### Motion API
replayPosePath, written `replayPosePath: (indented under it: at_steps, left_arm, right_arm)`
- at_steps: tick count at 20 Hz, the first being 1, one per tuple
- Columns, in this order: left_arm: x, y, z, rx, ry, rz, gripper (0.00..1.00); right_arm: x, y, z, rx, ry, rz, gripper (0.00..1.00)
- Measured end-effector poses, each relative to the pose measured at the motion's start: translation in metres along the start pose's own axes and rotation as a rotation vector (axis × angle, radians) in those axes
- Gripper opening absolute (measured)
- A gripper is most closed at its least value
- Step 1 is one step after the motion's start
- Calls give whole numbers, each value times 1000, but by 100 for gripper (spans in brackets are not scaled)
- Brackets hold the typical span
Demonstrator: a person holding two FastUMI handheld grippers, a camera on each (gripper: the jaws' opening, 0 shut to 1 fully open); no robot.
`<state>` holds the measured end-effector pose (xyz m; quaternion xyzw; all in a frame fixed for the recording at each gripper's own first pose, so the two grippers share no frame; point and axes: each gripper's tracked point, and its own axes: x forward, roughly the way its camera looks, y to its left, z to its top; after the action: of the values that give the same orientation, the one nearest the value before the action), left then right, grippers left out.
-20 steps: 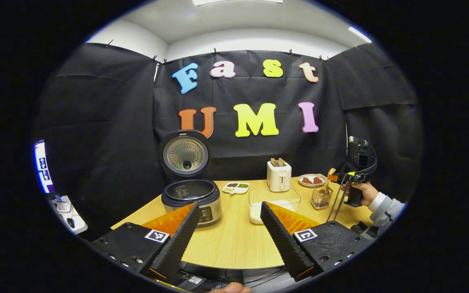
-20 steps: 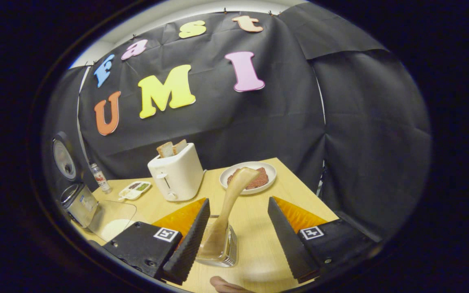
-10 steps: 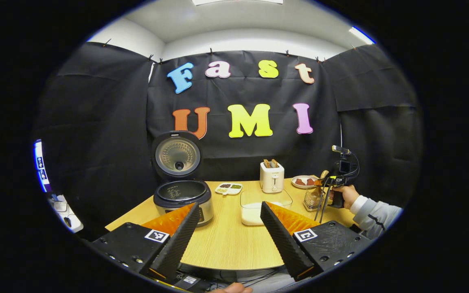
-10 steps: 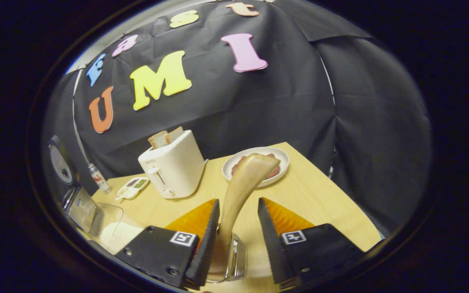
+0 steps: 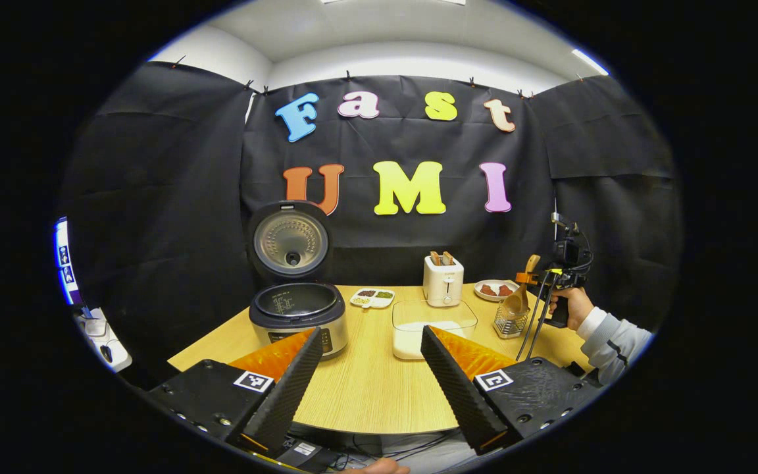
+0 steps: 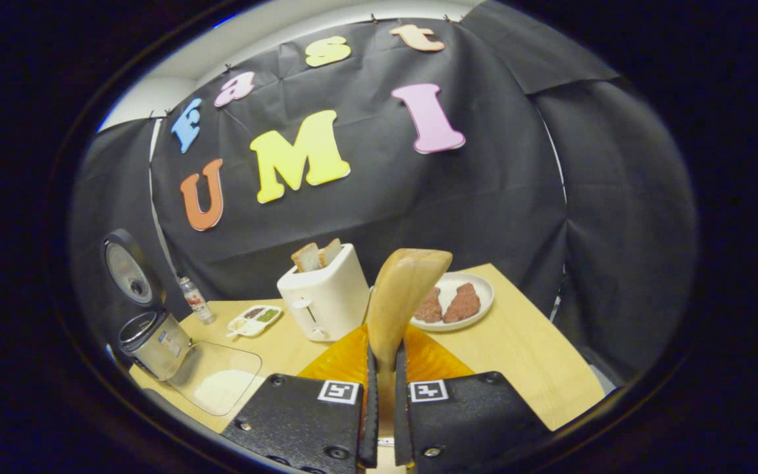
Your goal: Close the left gripper, press the button to open the rice cooker; take a wooden spoon from the chopstick holder with the right hand, scoop a spoonful of rice and pour it into the rice cooker, then put the wooden spoon back into the chopstick holder.
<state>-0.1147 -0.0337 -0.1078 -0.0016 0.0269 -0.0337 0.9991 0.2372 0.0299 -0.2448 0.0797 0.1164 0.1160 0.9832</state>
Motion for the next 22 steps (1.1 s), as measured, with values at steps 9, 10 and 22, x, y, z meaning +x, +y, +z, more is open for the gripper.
replayPosePath:
  at_steps: [9, 10, 22]
  left_arm:
    - [-4, 11, -3, -1, -22, 10, 96]
    - [-4, 13, -5, 1, -22, 12, 96]
    - [-9, 48, -22, -10, -31, 54, 96]
  right_arm:
    - [-35, 41, 42, -139, -131, -18, 10]
    - [-35, 44, 38, -126, -120, -22, 10]
    - [-36, 170, 29, -69, -201, 110, 9]
